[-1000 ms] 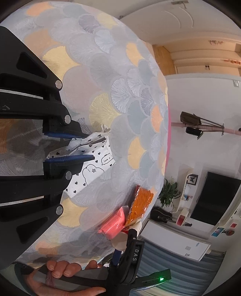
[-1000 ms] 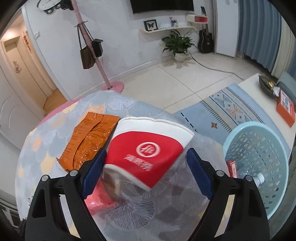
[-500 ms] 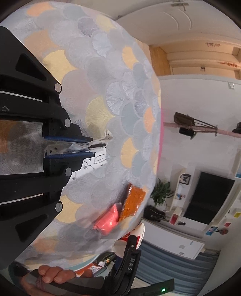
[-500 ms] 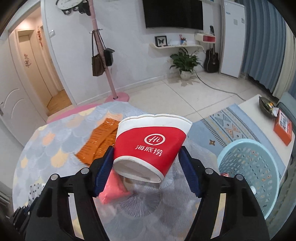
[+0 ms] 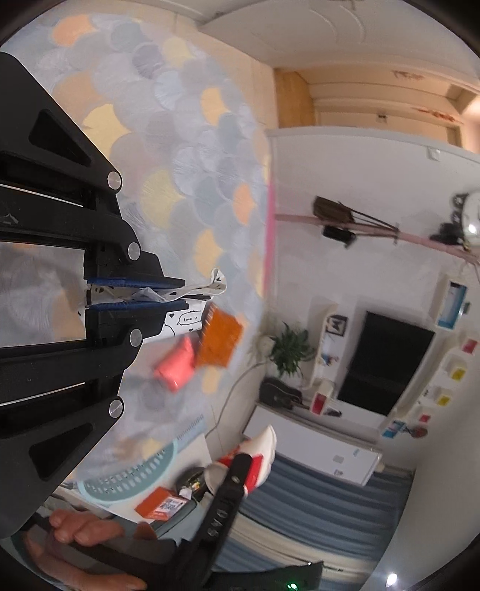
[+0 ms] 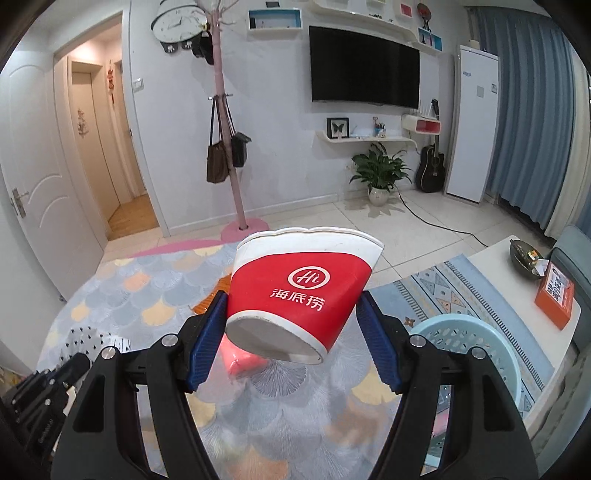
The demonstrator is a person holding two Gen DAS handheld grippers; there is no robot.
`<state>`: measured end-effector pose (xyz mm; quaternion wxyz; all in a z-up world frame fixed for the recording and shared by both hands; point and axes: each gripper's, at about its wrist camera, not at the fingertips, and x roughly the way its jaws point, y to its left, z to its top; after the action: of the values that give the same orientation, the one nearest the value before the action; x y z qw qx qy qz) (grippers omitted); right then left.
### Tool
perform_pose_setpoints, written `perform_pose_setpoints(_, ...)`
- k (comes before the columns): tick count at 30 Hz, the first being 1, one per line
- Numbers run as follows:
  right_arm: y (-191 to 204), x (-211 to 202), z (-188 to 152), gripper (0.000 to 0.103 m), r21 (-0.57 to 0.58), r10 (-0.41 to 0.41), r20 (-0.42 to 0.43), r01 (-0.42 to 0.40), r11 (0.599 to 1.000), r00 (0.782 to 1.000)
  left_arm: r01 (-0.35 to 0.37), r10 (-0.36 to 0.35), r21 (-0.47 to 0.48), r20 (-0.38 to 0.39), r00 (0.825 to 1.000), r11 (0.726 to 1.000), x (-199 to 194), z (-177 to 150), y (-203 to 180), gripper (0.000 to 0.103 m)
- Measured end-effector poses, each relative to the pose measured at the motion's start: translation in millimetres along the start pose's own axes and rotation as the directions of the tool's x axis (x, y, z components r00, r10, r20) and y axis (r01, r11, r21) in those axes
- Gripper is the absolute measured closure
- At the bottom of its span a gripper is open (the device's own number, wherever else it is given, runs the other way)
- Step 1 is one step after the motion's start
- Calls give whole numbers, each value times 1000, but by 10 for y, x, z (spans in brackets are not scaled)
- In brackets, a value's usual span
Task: Collect trash
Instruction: 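Carry the wrapper and red cup over the basket and release both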
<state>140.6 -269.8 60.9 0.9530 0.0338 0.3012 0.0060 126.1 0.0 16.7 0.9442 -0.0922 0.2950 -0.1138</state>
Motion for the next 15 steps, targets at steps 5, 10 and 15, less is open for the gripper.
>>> perform_pose_setpoints(5,-155,-202,11,36,18,-11,32,11,1000,999,46,-48,43,33,998,998,-127,115,-289,99)
perform_pose_setpoints(10,-469,-369,8,36,55,-71,65,67,996,995,98,-103,108,44,994,989,-113,230,-712,99)
perform_pose_setpoints(15,-954,-411,-52,36,129,-140,53,132,983,989,146,-156,187,40,987,971,-17,271,-1169,99)
